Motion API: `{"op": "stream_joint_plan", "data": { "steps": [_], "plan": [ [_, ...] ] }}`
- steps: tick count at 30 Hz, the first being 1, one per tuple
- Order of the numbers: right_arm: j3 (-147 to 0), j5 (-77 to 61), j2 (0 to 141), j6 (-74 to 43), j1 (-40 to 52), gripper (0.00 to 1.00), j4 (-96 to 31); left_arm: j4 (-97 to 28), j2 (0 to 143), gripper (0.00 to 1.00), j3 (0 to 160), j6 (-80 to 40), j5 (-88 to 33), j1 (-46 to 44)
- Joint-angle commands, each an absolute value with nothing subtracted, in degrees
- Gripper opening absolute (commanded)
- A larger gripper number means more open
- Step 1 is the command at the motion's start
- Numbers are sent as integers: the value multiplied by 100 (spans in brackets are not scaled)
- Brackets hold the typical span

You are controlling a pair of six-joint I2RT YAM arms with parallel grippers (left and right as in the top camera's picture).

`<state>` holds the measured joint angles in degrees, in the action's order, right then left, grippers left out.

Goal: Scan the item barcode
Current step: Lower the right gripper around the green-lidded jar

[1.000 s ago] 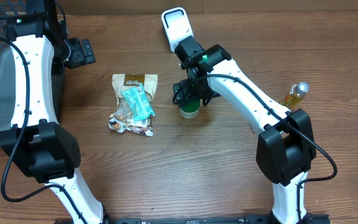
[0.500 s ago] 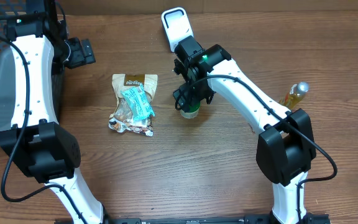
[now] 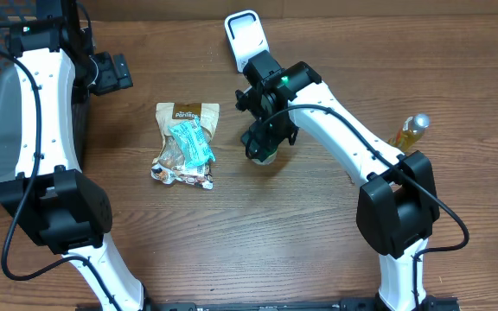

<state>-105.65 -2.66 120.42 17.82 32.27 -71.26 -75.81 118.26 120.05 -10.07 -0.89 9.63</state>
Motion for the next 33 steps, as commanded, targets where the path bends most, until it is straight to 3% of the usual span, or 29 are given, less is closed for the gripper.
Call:
{"op": "stream_joint_plan", "data": {
  "steps": [1,19,22,25,33],
  "plan": [
    [-10722,-519,12057,2150,3251,100,-7107,-7583,11828,100,12119,-897,-110,972],
    [-10064,-263,12057,2128,3282,95,-6233,-7583,11828,100,12119,-897,-108,972],
    [-9966,-261,12057,2126,3282,88,-6119,-7583,11828,99,12119,-897,-110,972],
    [-9957,-263,12057,2104,3282,67,-6123,-7583,11828,100,12119,-897,-110,972],
    [-9957,-257,12057,1959,3282,61,-6156,-7583,11828,100,12119,-897,-110,972]
  ]
}}
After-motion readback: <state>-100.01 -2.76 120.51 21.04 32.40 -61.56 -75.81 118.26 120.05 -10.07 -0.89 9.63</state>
